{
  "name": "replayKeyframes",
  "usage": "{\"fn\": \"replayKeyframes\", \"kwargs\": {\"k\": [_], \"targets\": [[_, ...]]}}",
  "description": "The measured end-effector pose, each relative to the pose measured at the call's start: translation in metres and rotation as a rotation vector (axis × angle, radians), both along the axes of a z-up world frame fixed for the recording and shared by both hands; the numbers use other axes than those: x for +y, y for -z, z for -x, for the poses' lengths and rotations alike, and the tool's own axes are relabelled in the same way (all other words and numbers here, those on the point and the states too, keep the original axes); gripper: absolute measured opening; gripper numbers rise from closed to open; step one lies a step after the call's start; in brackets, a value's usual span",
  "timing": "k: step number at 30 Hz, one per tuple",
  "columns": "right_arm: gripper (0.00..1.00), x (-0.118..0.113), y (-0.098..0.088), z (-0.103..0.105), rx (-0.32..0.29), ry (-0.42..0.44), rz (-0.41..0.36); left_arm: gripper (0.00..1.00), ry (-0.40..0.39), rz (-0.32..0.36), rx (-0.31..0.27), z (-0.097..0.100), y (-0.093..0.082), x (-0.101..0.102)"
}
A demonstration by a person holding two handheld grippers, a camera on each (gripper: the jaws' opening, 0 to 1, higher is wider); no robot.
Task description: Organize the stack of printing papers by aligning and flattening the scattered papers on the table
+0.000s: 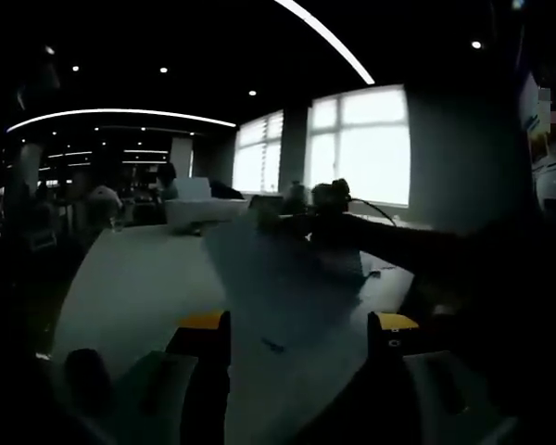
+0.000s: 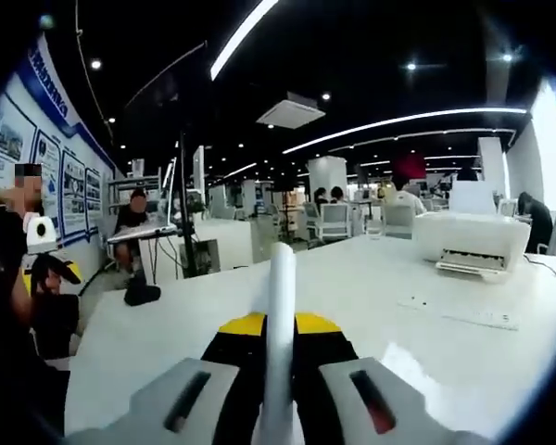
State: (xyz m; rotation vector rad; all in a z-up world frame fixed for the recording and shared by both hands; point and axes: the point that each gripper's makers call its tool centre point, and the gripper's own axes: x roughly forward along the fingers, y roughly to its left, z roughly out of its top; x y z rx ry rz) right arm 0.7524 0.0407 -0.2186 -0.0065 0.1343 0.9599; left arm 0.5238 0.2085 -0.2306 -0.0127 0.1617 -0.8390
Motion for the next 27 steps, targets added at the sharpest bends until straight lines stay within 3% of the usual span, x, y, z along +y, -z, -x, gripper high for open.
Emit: {"fn": "replayKeyframes", "kwargs": {"k": [14, 27], "targets": [[0.05, -0.009, -0.065, 0.022, -0.120, -0.029, -0.075, 0.63, 0.020, 0.004, -0.013, 0.002, -0.005, -0.013], [0.06, -0.008, -0.112, 0.046, -0.220, -0.068, -0.071, 0.63, 0.033, 0.004, -0.009, -0.001, -0.005, -0.018]]}}
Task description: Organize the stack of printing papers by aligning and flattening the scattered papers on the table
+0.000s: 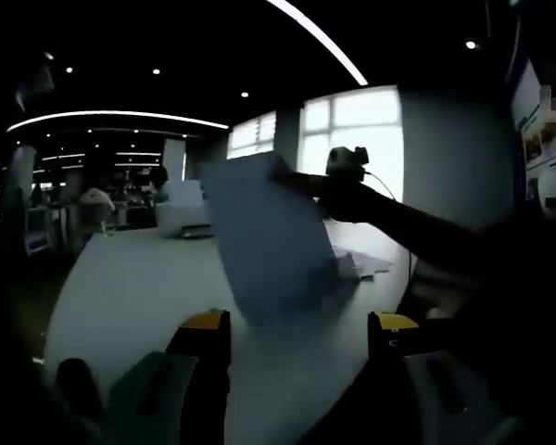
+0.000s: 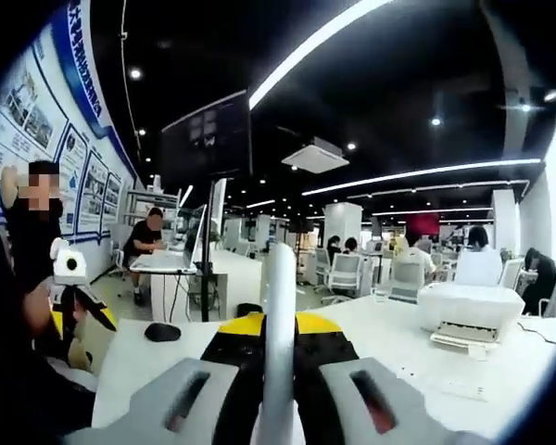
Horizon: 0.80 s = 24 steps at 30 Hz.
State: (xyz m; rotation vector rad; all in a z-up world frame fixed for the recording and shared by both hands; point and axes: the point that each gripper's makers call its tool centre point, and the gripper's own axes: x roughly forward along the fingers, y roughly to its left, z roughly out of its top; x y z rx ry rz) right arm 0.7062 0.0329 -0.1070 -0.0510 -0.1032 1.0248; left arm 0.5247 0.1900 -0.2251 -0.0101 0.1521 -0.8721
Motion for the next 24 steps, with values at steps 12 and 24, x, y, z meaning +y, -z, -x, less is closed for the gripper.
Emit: {"fn": "replayKeyframes", "kwargs": {"k": [12, 24], "targets": [[0.06, 0.001, -0.033, 0.030, -0.079, -0.036, 0.008, 0.63, 0.004, 0.011, 0.008, -0.008, 0.001, -0.002], [0.06, -0.011, -0.039, 0.028, -0.104, -0.029, 0.017, 0.63, 0.005, 0.005, 0.006, -0.013, 0.001, -0.007]]}}
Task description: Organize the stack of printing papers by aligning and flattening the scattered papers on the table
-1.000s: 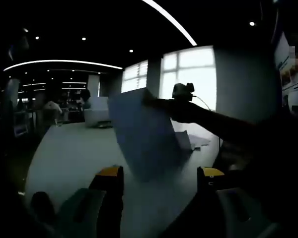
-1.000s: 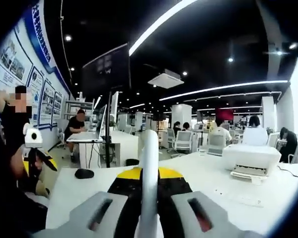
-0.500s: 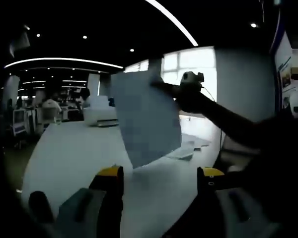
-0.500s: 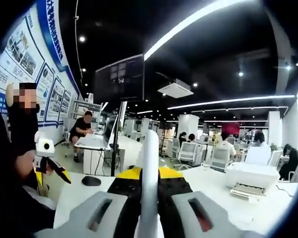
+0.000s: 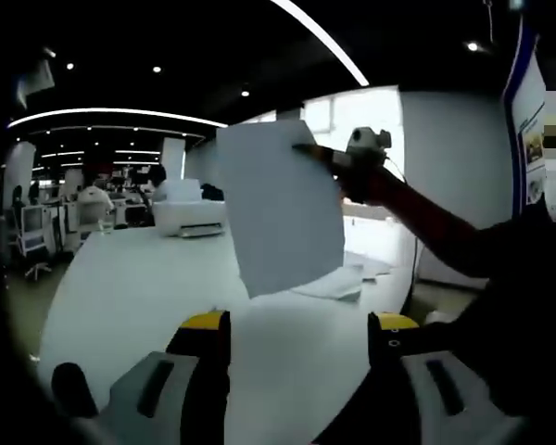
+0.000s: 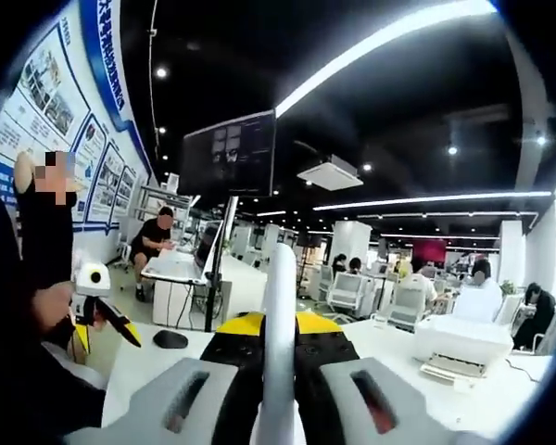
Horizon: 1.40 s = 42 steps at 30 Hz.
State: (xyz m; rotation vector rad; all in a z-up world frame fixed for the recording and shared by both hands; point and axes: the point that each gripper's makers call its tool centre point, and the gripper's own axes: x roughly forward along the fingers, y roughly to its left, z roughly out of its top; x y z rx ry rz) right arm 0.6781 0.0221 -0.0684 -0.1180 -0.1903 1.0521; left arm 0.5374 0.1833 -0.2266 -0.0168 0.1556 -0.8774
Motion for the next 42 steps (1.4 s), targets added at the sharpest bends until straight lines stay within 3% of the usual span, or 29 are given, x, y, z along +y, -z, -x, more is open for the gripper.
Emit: {"fn": "replayKeyframes", "kwargs": {"k": [16, 23, 42], "targets": [[0.06, 0.001, 0.000, 0.014, -0.001, -0.031, -0.002, 0.63, 0.009, -0.007, 0.007, -0.001, 0.004, -0.009], [0.06, 0.003, 0.001, 0.021, -0.002, -0.047, 0.006, 0.63, 0.012, -0.010, -0.015, -0.002, 0.001, -0.013], [0.06, 0.026, -0.005, 0.061, -0.035, -0.124, 0.029, 0.63, 0.010, 0.020, -0.034, -0.005, -0.003, -0.014]]}}
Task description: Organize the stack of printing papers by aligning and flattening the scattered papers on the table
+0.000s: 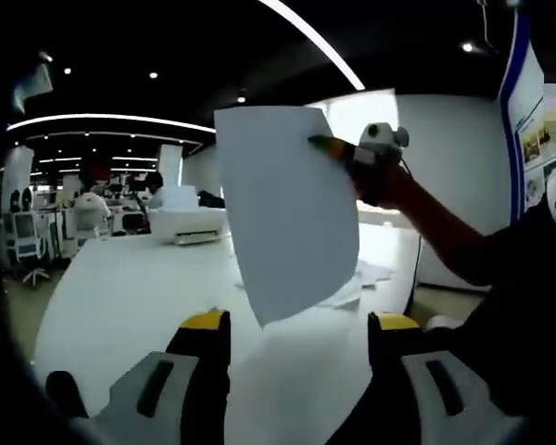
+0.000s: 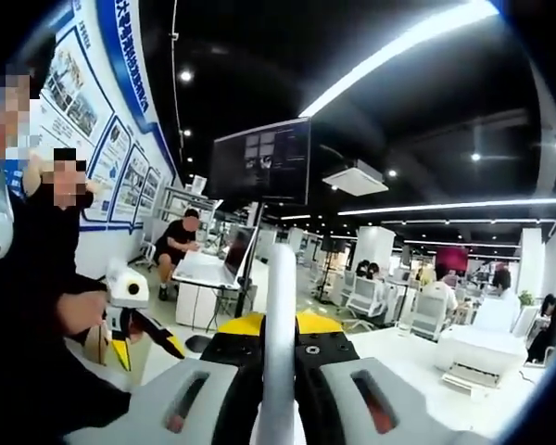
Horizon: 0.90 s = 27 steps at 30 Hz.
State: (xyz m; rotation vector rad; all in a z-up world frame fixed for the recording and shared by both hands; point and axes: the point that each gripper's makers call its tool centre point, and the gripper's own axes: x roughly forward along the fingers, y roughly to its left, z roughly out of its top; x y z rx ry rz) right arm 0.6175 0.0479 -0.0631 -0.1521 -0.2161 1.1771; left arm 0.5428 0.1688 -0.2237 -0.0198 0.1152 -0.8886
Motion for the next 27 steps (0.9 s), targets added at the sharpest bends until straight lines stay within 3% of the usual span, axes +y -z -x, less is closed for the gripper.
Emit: {"fn": "replayKeyframes", "kwargs": {"k": [27], "targets": [[0.06, 0.030, -0.006, 0.056, -0.035, -0.105, 0.056, 0.64, 0.007, 0.050, 0.004, 0.000, -0.001, -0.001]]}}
